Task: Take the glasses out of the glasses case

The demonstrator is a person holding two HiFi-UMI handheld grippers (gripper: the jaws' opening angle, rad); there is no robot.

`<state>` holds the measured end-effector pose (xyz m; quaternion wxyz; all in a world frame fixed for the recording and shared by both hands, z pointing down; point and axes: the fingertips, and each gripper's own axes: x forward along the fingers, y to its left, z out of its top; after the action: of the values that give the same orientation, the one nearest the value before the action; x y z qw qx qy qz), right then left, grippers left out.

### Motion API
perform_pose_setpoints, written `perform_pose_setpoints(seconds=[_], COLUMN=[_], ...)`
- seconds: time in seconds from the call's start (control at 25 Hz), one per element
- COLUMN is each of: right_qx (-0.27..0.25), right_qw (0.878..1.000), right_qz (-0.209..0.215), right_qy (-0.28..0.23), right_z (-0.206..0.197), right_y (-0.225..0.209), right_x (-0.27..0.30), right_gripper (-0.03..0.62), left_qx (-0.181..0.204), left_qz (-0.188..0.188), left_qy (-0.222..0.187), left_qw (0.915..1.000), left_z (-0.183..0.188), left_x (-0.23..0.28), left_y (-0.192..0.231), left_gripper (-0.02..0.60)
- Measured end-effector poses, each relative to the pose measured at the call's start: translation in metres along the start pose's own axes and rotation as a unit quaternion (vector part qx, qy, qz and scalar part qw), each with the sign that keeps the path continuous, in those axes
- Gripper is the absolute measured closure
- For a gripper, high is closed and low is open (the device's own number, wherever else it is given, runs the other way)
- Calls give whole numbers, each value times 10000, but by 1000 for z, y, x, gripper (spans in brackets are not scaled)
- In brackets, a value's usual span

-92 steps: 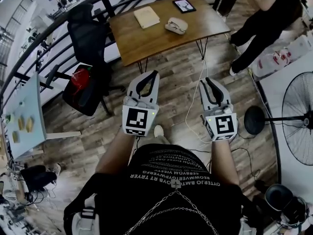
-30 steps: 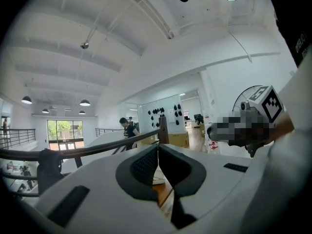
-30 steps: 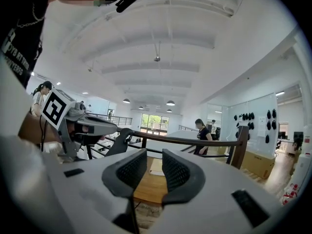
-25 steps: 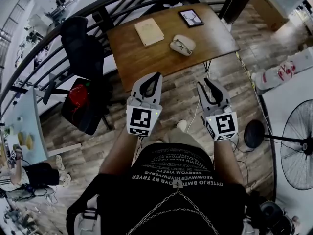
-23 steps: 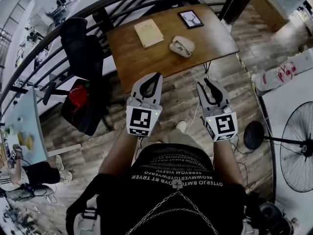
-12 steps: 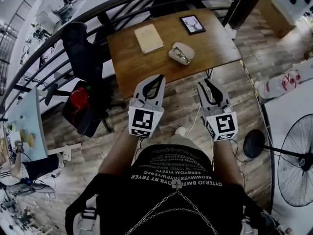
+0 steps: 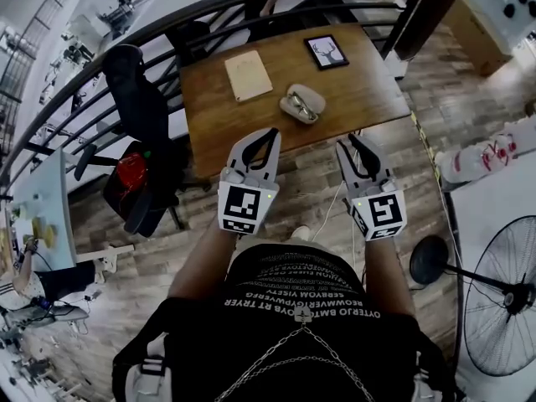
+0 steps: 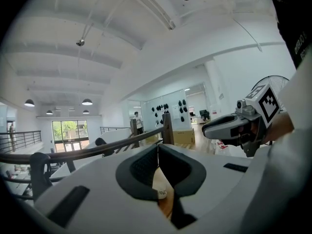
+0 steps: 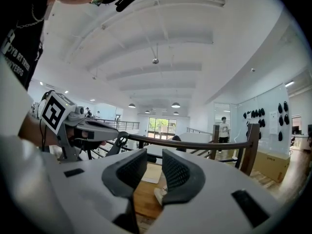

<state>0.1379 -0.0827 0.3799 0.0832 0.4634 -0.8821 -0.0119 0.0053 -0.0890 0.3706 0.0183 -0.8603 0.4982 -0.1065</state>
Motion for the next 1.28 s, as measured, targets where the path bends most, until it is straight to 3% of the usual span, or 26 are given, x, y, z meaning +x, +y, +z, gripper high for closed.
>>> perform_pose_setpoints(seconds=[0.24,0.6,1.28], right_qx=[33,55,154], right_qw=[10000,10000,9997], right_qz=[78,66,-119], right_qy=[23,46,153], right_z=[-6,-10,-17], right_y=[-14,-16,-42], right_x=[-1,1,33], right_gripper=[490,490,490], left_qx=[-66,-70,-13], left_qz=[-8,205,180], left_qy=[63,63,77], left_qw=[10000,9997,9998], left_z=[-1,-2,-4], left_x=[12,9,45], left_y=[-12,0,27], left_gripper=[552,552,552])
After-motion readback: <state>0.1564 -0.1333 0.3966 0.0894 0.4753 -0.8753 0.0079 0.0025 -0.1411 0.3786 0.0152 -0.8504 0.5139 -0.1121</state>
